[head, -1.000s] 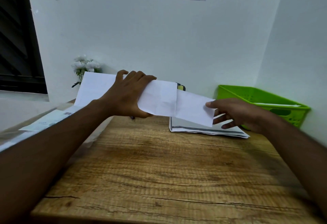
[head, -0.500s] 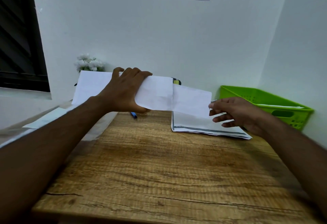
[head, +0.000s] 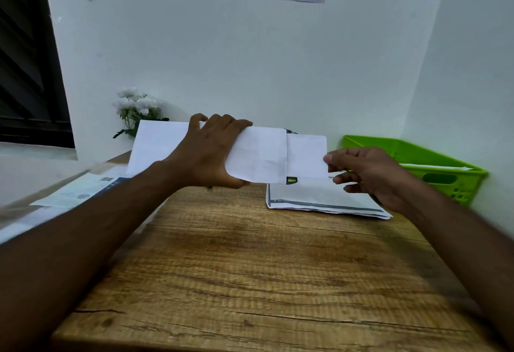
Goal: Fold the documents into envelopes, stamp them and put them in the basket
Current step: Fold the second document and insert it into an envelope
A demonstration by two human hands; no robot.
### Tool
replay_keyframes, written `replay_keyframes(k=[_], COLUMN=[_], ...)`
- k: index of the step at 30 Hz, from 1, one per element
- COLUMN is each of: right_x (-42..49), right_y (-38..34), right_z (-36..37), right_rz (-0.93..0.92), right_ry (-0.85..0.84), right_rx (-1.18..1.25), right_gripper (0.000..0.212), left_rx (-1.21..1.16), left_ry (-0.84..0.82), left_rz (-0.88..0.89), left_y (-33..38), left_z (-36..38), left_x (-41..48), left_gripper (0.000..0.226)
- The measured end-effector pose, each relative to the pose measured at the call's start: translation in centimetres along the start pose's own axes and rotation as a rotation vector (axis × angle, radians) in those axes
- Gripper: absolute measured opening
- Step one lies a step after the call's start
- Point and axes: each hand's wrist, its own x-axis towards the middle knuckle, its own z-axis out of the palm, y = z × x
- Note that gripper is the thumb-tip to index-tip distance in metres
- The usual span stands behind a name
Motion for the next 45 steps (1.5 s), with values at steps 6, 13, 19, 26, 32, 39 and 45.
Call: replay_keyframes(k=[6, 13, 19, 26, 32, 39, 45], right_x=[-0.1, -0.6, -0.7, -1.0, -1.0, -0.9, -0.5], right_y=[0.0, -0.2, 0.0, -0.1, 0.1, -0.3, 0.2], right_z=[0.4, 1.0, 1.5, 2.2, 2.7, 2.7, 2.4], right_rz=[-0.029, -0.05, -0.059, -0.183, -0.271, -0.248, -0.088], right_ry=[0.006, 0.04, 0.034, 0.068, 0.075, 0.163, 0.179], right_rx=[-0.002, -0.058, -0.087, -0.141, -0.136, -0.082, -0.074], right_gripper=[0.012, 0.013, 0.011, 0.003, 0.004, 0.007, 0.017], left_rx=[0.005, 0.035, 0.047, 0.065, 0.08, 0.074, 0.086], left_ry=[-0.003, -0.015, -0.029, -0.031, -0.026, -0.015, -0.012], left_rz=[-0.012, 0.011, 0.026, 0.025, 0.031, 0.013, 0.004], left_y=[1.3, 2.3, 3.2, 4.0, 4.5, 4.2, 3.9], left_z=[0.3, 0.3, 0.7, 0.6, 0.5, 0.6, 0.6], left_x=[0.1, 0.2, 0.1, 0.0, 0.1, -0.1, -0.1], left_gripper=[0.1, 0.101, 0.102, 0.105, 0.107, 0.105, 0.104])
